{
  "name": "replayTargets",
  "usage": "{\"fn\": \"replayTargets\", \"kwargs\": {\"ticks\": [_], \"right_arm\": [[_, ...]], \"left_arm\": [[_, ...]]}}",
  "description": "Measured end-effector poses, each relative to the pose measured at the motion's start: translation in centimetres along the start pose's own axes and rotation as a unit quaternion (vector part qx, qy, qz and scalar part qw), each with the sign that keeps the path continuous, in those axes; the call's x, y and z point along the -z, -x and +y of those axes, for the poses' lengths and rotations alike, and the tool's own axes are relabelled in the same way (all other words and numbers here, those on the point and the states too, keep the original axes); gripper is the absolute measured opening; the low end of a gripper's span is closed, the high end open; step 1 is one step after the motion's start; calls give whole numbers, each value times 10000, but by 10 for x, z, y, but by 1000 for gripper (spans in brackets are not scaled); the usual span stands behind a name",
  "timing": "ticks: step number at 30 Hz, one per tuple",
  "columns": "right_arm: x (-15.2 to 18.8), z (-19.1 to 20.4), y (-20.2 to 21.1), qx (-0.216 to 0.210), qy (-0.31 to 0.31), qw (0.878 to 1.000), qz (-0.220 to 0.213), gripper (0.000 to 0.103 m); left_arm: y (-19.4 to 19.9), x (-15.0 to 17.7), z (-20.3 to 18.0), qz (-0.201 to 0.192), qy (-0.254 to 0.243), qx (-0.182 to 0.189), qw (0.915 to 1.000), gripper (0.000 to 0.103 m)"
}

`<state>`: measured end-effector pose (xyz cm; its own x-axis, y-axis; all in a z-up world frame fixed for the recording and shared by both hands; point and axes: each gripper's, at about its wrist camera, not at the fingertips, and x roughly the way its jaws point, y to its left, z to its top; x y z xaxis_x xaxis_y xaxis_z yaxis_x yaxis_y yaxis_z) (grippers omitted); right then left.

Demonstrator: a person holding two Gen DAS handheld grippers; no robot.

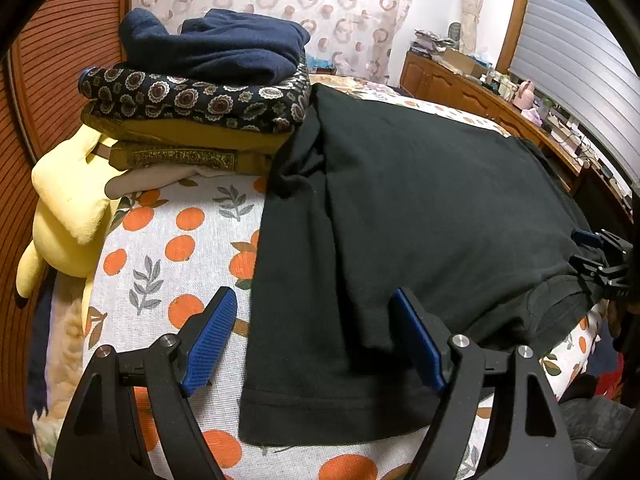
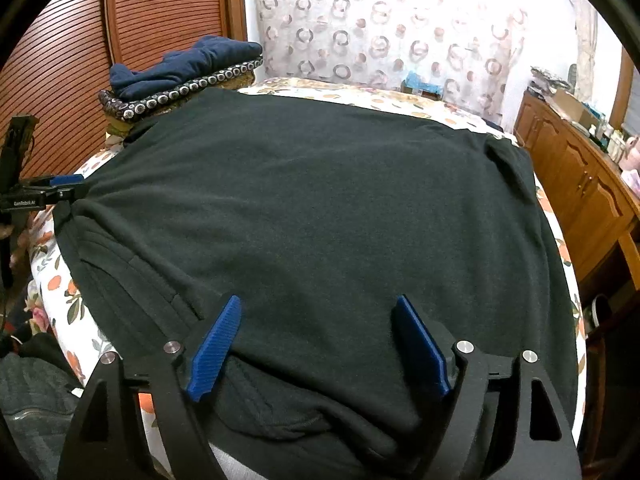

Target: Fold small clothes

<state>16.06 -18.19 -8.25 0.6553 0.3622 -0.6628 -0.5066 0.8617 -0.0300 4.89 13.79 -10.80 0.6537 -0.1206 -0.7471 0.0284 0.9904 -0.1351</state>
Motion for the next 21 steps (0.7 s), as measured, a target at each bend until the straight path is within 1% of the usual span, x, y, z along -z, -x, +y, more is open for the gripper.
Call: {"fn": "replayTargets", "kwargs": {"ticks": [4,7,8,9,10,11,12,14,17,21], "right_arm": [[4,5,1,85,62,9999,-70,84],[9,4,3,96,74,9999,-122,86],[10,4,4,97,67,9998,-130,86],[10,3,3,90,69,9999,-128,86],[10,3,3,90,67,9999,-130,86],[11,3,4,87,68,9998,-134,86],[11,2,4,85,70,9998,-137,86],[12,2,4,82,68,9998,-144,86],[12,2,4,88,63,9998,-146,86],[12,-6,9,38,-94,9999,-121,86]], "left_arm": [[1,1,-2,-19,-1,111,9999,81],[1,1,-8,-12,-97,290,9995,79],[1,0,-10,-16,-129,325,9994,73],[1,0,-12,-22,-171,360,9992,63],[0,-1,-14,-18,-190,375,9991,56],[0,-2,-15,1,-216,427,9989,43],[-1,-3,-16,31,-209,554,9982,30],[-2,-5,-19,49,-226,692,9973,18],[0,-7,-25,-23,-350,656,9972,14],[16,-17,-26,-358,-239,872,9953,14]]}}
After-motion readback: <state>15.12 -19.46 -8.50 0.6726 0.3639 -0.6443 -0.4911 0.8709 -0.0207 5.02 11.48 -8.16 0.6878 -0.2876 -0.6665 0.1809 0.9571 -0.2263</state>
